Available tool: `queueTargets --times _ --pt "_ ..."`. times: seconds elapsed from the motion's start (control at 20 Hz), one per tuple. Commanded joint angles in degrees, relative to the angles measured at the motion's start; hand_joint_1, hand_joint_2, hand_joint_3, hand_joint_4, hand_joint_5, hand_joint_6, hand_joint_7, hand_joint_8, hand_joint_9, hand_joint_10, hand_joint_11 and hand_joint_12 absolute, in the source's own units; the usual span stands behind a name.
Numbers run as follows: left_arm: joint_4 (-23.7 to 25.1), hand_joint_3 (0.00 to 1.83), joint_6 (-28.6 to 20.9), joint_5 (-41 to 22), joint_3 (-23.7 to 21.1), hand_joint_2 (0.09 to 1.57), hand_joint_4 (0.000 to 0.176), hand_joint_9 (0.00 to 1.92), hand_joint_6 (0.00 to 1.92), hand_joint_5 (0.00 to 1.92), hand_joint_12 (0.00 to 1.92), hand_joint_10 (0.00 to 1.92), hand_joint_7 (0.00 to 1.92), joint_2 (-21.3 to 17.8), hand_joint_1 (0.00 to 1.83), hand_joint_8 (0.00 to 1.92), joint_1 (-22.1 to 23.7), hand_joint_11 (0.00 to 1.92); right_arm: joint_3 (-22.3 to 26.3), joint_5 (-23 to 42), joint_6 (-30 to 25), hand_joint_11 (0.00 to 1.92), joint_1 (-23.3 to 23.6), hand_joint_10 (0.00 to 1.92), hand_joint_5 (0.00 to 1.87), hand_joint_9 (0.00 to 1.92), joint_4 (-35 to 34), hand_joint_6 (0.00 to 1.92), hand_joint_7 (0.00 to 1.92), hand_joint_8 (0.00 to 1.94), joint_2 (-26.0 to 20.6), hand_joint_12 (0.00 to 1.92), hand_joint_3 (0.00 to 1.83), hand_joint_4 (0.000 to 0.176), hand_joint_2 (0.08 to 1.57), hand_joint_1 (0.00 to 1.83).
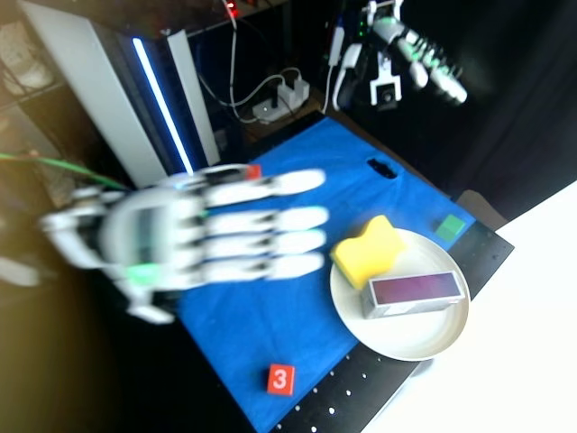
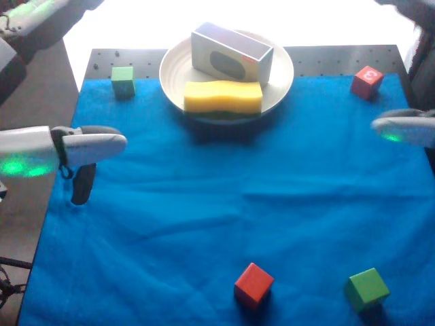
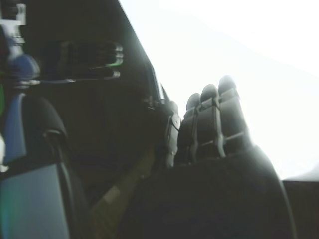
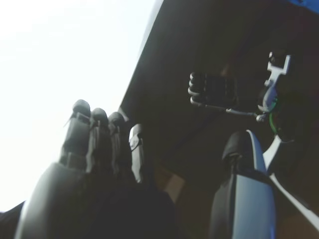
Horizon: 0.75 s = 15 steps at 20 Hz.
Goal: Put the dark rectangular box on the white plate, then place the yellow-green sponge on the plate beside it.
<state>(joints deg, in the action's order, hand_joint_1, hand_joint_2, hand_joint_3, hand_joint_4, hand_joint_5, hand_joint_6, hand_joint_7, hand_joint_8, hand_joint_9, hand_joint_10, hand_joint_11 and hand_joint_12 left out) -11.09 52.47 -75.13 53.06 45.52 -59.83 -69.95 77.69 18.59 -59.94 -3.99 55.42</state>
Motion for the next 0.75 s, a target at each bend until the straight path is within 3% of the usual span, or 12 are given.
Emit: queueTargets --times 0.0,0.05,0.1,0.15,0.2,0.3,0.35,0.4,0.5,0.6,0.7 --pt "-0.5 0.0 -0.4 -8.9 -0.4 0.88 0.1 0.0 0.0 0.02 0.02 0.0 0.0 -0.7 0.59 0.0 -0.4 0.03 1.3 10.8 1.2 0.03 -0.5 0.02 0.11 0.05 -2.2 0.0 0.09 0.0 -1.2 0.01 0.01 0.104 0.87 0.86" --pt "-0.9 0.0 -0.4 -9.9 -1.0 0.88 0.1 0.0 0.0 0.02 0.02 0.0 0.0 -1.4 0.59 0.0 -1.4 0.03 2.7 12.2 2.3 0.03 -1.9 0.02 0.11 0.05 -2.9 0.0 0.09 0.0 -2.7 0.01 0.01 0.104 0.87 0.86" --pt "-1.7 0.01 -0.4 -11.5 -1.8 0.9 0.108 0.0 0.01 0.03 0.02 0.0 0.0 -2.3 0.61 0.0 -3.0 0.03 4.5 14.2 2.9 0.0 -3.8 0.02 0.11 0.08 -3.4 0.0 0.1 0.0 -4.6 0.0 0.0 0.134 0.85 0.83" --pt "-1.9 0.01 -0.4 -11.9 -2.0 0.91 0.126 0.0 0.01 0.04 0.02 0.0 0.0 -2.5 0.6 0.0 -3.5 0.03 4.9 14.8 2.9 0.02 -4.3 0.03 0.11 0.1 -3.5 0.0 0.11 0.01 -5.0 0.01 0.0 0.136 0.83 0.81" --pt "-2.4 0.01 -0.5 -12.6 -2.2 0.92 0.13 0.01 0.01 0.04 0.03 0.0 0.01 -2.7 0.59 0.0 -4.3 0.05 5.6 15.6 2.9 0.01 -5.1 0.02 0.12 0.1 -3.6 0.01 0.11 0.0 -5.7 0.01 0.0 0.129 0.81 0.79" --pt "-3.2 0.02 -1.0 -13.7 -2.3 0.96 0.142 0.01 0.01 0.05 0.04 0.0 0.01 -2.8 0.54 0.0 -5.1 0.06 6.3 16.6 2.9 0.02 -5.9 0.01 0.14 0.08 -3.9 0.01 0.1 0.0 -6.2 0.01 0.0 0.14 0.77 0.79" --pt "-3.4 0.02 -1.1 -14.2 -2.3 0.96 0.155 0.01 0.01 0.06 0.04 0.0 0.02 -2.8 0.52 0.0 -5.3 0.06 6.3 16.7 2.9 0.0 -6.1 0.01 0.12 0.07 -4.2 0.0 0.09 0.0 -6.2 0.0 0.0 0.14 0.77 0.78" --pt "-3.6 0.01 -1.1 -14.6 -2.3 0.96 0.163 0.02 0.01 0.06 0.05 0.01 0.03 -2.8 0.52 0.01 -5.3 0.07 6.4 16.7 2.9 0.01 -6.3 0.01 0.13 0.07 -4.4 0.0 0.11 0.01 -6.2 0.01 0.0 0.124 0.77 0.77" --pt "-3.8 0.01 -1.2 -15.2 -2.3 0.98 0.152 0.02 0.0 0.05 0.06 0.01 0.03 -2.8 0.49 0.0 -5.4 0.07 6.5 16.7 2.9 0.03 -7.0 0.01 0.13 0.08 -5.0 0.0 0.13 0.01 -6.1 0.02 0.0 0.126 0.76 0.77" --pt "-3.9 0.01 -1.2 -15.5 -2.3 0.99 0.17 0.01 0.0 0.02 0.06 0.0 0.02 -2.8 0.45 0.0 -5.5 0.05 6.5 16.7 2.9 0.02 -7.6 0.01 0.12 0.08 -5.8 0.0 0.12 0.01 -5.9 0.02 0.0 0.114 0.77 0.76" --pt "-4.2 0.0 -1.4 -16.2 -2.3 0.97 0.169 0.02 0.01 0.04 0.06 0.01 0.03 -2.8 0.46 0.0 -5.6 0.04 6.6 16.7 2.9 0.03 -7.8 0.01 0.13 0.09 -6.2 0.0 0.11 0.0 -5.9 0.02 0.0 0.121 0.79 0.74"
